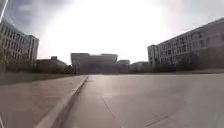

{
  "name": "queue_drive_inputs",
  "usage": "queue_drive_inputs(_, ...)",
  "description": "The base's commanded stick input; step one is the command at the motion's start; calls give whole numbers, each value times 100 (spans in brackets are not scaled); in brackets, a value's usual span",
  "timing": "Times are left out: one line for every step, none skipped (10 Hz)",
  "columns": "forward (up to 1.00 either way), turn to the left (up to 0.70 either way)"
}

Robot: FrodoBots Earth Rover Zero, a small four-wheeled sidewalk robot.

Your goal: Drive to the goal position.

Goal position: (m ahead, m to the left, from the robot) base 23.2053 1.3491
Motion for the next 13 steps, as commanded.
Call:
queue_drive_inputs(100, 23)
queue_drive_inputs(100, 40)
queue_drive_inputs(100, 40)
queue_drive_inputs(100, 40)
queue_drive_inputs(100, 30)
queue_drive_inputs(100, 15)
queue_drive_inputs(100, 0)
queue_drive_inputs(100, 0)
queue_drive_inputs(100, 0)
queue_drive_inputs(100, 0)
queue_drive_inputs(100, 0)
queue_drive_inputs(100, 0)
queue_drive_inputs(100, 0)
